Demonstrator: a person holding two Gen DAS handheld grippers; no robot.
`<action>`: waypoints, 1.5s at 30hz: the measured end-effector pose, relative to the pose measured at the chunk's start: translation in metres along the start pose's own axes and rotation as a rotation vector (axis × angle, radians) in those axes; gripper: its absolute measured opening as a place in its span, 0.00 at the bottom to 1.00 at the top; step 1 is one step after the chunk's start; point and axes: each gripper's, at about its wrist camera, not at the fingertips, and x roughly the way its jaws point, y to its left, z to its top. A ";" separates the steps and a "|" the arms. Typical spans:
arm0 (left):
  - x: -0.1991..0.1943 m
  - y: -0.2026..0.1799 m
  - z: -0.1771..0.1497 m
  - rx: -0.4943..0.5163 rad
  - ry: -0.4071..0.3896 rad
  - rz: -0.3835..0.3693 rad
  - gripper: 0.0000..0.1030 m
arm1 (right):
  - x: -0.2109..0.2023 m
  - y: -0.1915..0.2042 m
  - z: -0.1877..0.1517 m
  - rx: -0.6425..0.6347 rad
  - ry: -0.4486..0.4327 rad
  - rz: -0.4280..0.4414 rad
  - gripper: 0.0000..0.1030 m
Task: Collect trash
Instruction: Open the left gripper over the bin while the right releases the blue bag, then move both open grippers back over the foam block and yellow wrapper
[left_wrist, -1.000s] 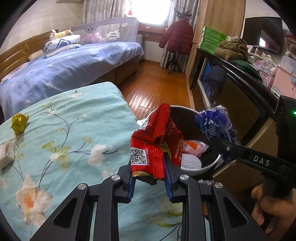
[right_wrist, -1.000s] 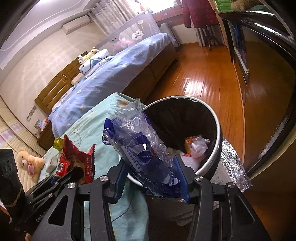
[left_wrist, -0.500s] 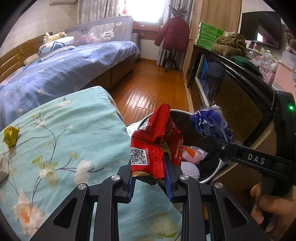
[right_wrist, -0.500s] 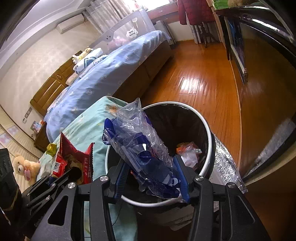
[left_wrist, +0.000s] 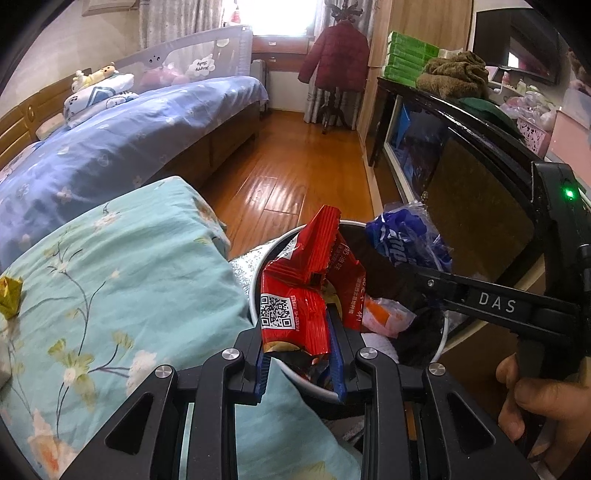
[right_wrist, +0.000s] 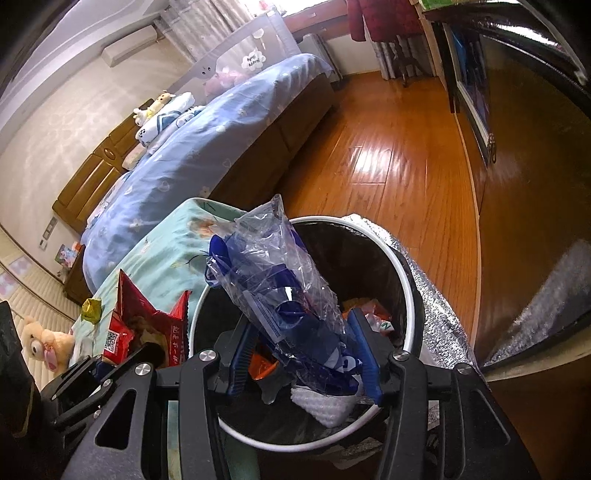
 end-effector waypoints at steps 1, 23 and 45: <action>0.002 -0.001 0.001 0.002 0.004 0.000 0.25 | 0.001 -0.001 0.000 0.002 0.004 -0.001 0.50; -0.004 0.007 -0.005 -0.030 0.003 0.017 0.51 | -0.009 -0.004 0.001 0.035 -0.015 0.020 0.75; -0.105 0.084 -0.100 -0.249 -0.058 0.158 0.56 | -0.018 0.103 -0.063 -0.145 -0.055 0.172 0.86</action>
